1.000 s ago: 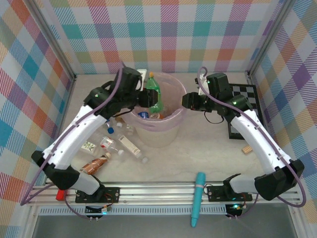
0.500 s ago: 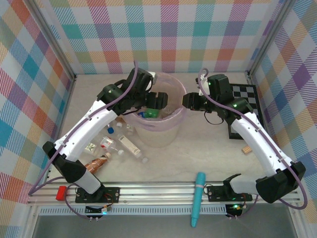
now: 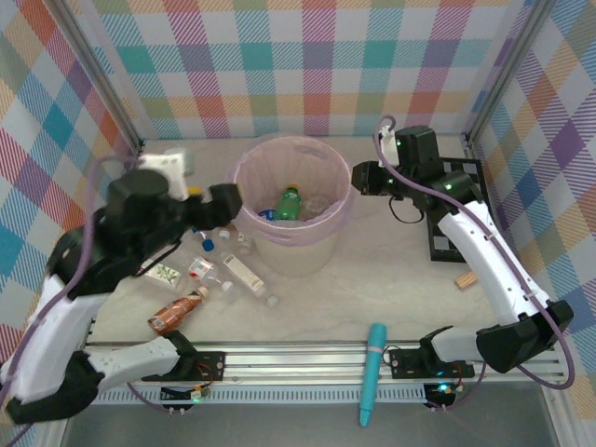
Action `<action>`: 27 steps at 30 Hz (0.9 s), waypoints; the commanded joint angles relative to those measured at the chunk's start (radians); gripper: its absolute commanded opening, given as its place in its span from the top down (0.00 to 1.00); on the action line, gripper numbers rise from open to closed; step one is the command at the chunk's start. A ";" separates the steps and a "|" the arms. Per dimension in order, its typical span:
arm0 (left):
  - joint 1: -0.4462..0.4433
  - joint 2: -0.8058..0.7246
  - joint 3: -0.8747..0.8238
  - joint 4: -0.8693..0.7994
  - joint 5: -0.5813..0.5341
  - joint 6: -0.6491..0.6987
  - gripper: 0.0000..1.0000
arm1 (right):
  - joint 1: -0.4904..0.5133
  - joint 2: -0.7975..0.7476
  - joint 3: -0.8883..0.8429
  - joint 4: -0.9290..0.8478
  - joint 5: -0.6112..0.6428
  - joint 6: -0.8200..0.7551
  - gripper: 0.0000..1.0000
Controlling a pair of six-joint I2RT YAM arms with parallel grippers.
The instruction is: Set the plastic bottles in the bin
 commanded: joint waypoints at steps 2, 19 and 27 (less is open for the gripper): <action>-0.006 -0.077 -0.188 -0.112 -0.050 -0.179 0.10 | -0.041 0.010 0.065 -0.084 0.032 -0.073 0.84; -0.017 -0.214 -0.787 0.150 -0.069 -0.586 0.11 | -0.040 0.124 0.189 -0.192 -0.145 -0.104 0.41; -0.076 -0.213 -0.900 0.218 -0.084 -0.686 0.12 | -0.015 0.266 0.324 -0.305 -0.080 -0.142 0.52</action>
